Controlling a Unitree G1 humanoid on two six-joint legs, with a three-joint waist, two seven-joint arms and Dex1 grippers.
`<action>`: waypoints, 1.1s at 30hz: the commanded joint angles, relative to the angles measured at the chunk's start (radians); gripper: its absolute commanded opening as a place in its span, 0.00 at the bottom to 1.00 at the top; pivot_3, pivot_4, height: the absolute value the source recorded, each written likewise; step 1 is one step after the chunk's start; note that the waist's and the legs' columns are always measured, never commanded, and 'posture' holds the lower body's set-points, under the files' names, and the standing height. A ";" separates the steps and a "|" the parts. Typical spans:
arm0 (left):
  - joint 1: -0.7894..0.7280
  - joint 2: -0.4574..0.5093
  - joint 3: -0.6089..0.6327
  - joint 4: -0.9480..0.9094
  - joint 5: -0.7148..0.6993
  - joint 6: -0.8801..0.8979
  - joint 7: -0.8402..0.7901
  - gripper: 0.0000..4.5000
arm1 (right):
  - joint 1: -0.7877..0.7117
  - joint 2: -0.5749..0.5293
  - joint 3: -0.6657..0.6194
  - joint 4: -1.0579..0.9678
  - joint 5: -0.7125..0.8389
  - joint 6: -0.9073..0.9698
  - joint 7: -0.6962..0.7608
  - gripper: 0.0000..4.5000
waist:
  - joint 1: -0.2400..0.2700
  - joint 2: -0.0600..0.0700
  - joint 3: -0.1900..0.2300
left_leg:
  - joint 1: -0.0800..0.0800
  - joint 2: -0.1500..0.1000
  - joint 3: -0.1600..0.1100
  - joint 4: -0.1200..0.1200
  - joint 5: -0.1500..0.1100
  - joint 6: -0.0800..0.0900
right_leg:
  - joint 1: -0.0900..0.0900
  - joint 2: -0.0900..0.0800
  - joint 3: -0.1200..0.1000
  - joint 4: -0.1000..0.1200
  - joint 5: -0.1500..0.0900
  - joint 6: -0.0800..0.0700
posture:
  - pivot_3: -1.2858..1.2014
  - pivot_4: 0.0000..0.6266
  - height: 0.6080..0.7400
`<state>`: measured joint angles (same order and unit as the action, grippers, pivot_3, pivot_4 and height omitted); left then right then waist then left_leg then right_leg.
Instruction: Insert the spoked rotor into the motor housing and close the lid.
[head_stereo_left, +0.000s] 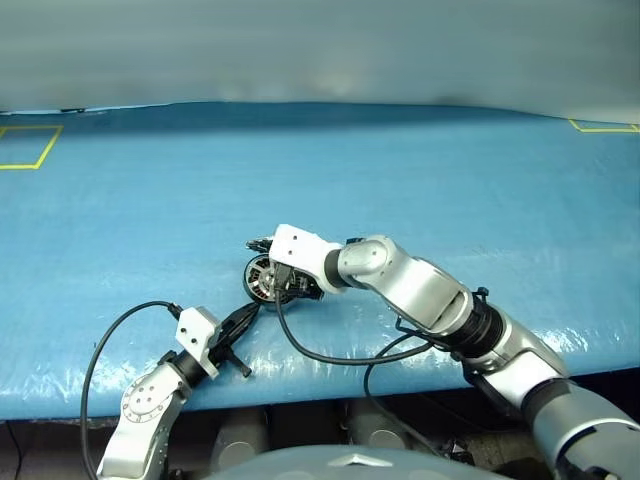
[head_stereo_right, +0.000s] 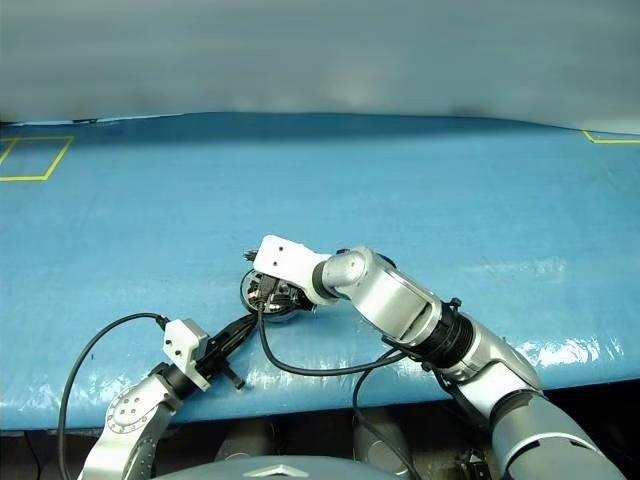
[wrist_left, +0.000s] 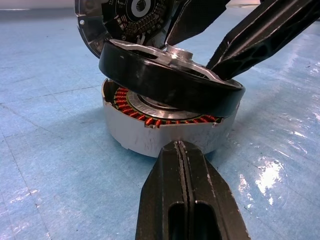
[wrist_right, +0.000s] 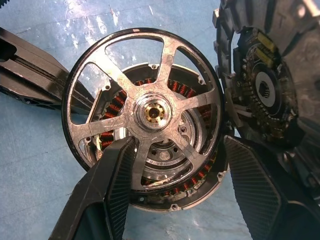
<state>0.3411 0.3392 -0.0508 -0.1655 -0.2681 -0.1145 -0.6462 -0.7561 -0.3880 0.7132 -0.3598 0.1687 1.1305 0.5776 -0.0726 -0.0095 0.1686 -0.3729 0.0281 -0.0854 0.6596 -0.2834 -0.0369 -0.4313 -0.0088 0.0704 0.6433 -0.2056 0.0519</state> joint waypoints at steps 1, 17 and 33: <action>-0.004 -0.003 -0.007 -0.011 0.009 -0.003 0.006 0.00 | 0.001 -0.002 -0.001 -0.023 -0.004 -0.041 0.024 0.66 | 0.001 0.000 0.000 | 0.000 0.000 0.000 0.000 0.000 0.000 | 0.000 0.000 0.000 0.000 0.000 0.000 | 0.52 0.24 1.00; -0.004 -0.015 -0.007 -0.007 0.019 0.000 0.020 0.00 | 0.010 -0.024 0.031 0.003 -0.042 -0.135 0.109 0.46 | 0.005 0.000 0.000 | 0.000 0.000 0.000 0.000 0.000 0.000 | 0.000 0.000 0.000 0.000 0.000 0.000 | 0.52 0.24 1.00; -0.008 -0.017 -0.002 0.012 0.022 -0.010 0.011 0.00 | 0.004 -0.024 0.011 -0.046 -0.074 -0.068 0.086 0.23 | 0.005 0.000 0.000 | 0.000 0.000 0.000 0.000 0.000 0.000 | 0.000 0.000 0.000 0.000 0.000 0.000 | 0.52 0.24 1.00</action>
<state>0.3366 0.3222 -0.0533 -0.1536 -0.2452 -0.1102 -0.6336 -0.7418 -0.4159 0.7361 -0.3662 0.1025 1.0488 0.6721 -0.0679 -0.0096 0.1686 -0.3726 0.0281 -0.0856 0.6601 -0.2834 -0.0369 -0.4309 -0.0088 0.0702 0.6435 -0.2056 0.0519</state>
